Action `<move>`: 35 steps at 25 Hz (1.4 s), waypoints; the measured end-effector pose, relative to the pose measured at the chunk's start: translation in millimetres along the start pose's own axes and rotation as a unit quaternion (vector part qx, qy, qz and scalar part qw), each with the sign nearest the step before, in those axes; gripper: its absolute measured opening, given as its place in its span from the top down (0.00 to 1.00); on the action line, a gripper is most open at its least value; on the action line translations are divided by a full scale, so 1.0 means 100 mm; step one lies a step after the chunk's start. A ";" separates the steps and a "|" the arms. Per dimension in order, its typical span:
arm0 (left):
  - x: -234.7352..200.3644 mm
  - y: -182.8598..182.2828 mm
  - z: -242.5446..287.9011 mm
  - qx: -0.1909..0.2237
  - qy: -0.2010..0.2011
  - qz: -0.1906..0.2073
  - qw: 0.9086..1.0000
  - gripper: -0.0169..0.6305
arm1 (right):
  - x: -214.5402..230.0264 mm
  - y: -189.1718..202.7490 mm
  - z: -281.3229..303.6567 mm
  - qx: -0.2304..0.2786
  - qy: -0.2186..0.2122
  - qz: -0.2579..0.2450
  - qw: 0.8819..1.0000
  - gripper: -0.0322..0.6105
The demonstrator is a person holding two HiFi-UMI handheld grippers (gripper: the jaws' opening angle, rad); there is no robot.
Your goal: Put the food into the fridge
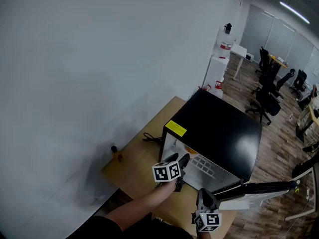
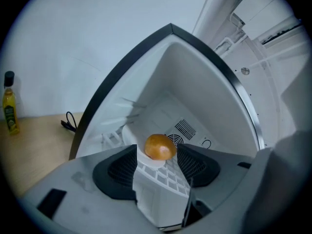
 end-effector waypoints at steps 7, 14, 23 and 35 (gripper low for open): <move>0.07 0.04 -0.63 0.023 0.033 0.074 0.996 0.61 | -0.09 -0.12 -0.07 0.001 0.024 -0.001 1.000 0.86; 0.28 0.16 -1.50 0.050 0.065 0.184 0.979 0.61 | -0.42 -0.35 -0.39 0.001 0.049 -0.003 0.999 0.86; 0.43 0.61 -2.69 0.057 0.090 0.258 0.960 0.64 | -1.03 -0.35 -1.19 -0.018 0.074 0.003 0.997 0.86; 0.29 1.37 -3.66 -0.002 0.096 0.281 0.955 0.94 | -1.65 -0.38 -2.11 -0.049 0.121 0.003 0.991 0.86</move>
Point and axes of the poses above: the fingertips, and each gripper's own axes: z forward along the fingers, x to its right, y out of its underside, the point moved 7 cm from there along -z, backward along the fingers, and after that the axes turned 15 degrees about -z, right-handed, at the moved point
